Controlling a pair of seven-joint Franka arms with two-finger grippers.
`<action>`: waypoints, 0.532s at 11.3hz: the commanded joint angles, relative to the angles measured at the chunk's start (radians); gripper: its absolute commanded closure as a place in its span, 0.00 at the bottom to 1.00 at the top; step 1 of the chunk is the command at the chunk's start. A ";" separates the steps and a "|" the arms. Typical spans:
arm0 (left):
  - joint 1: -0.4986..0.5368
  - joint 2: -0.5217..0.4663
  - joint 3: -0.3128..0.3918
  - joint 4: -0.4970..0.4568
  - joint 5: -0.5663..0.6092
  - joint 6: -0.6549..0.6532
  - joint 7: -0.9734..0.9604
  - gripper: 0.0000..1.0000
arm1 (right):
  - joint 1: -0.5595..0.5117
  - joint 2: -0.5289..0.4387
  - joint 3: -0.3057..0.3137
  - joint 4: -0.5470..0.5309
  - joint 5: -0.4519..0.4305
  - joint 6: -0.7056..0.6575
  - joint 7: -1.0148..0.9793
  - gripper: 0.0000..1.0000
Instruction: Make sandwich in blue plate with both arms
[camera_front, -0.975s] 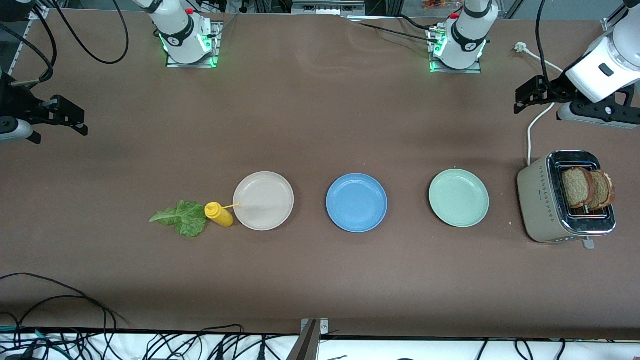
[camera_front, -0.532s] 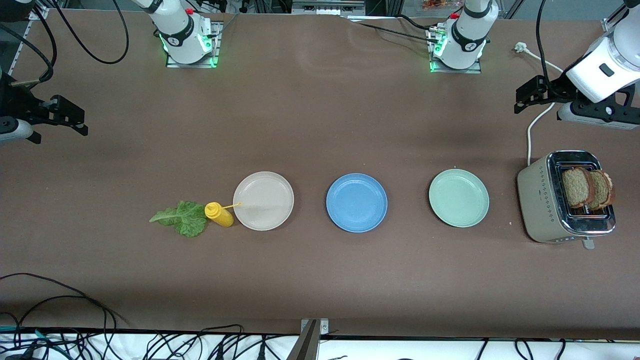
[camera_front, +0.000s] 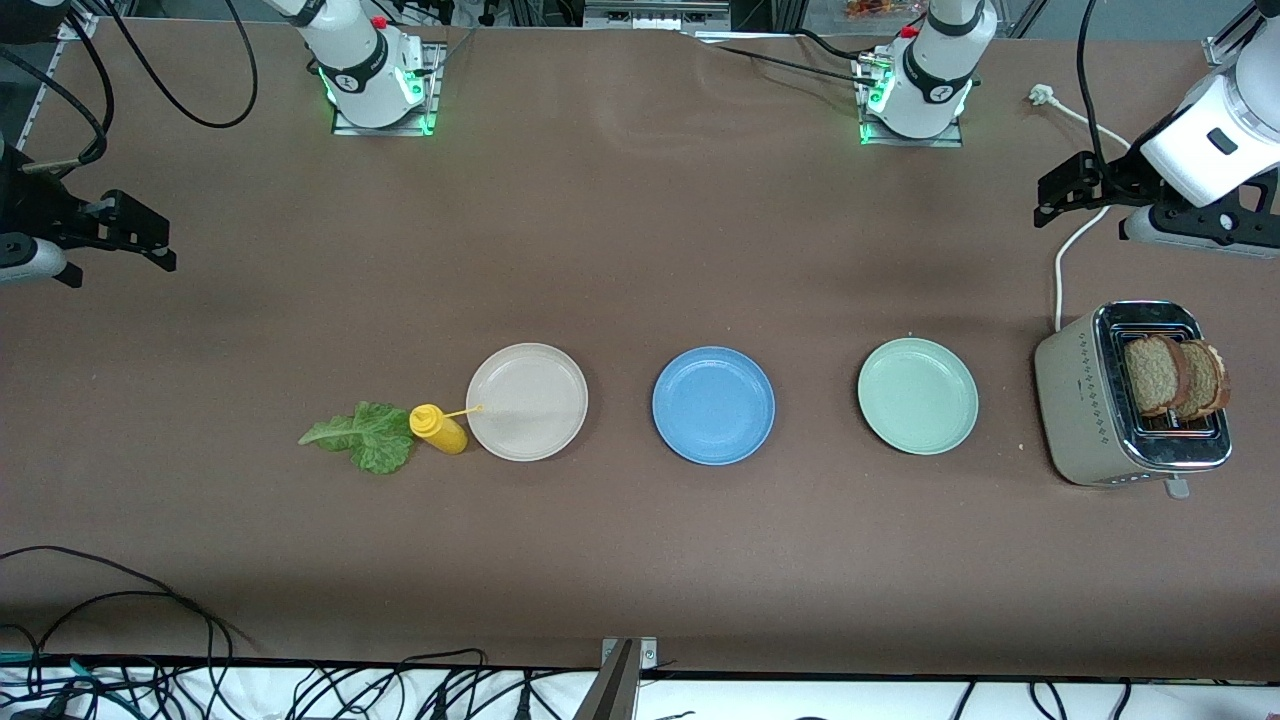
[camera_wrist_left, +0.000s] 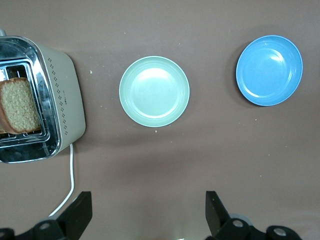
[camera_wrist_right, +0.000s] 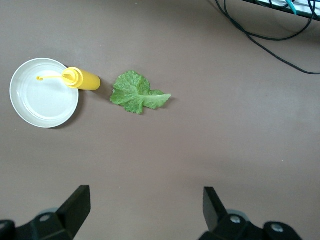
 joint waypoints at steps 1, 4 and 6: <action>0.003 0.002 -0.003 0.018 0.016 -0.020 0.022 0.00 | -0.001 -0.001 0.004 0.013 -0.003 -0.018 -0.003 0.00; 0.002 0.002 -0.006 0.018 0.016 -0.020 0.020 0.00 | -0.001 -0.001 0.004 0.013 -0.003 -0.018 -0.003 0.00; 0.003 0.002 -0.005 0.018 0.016 -0.018 0.020 0.00 | -0.001 -0.001 0.004 0.013 -0.003 -0.018 -0.001 0.00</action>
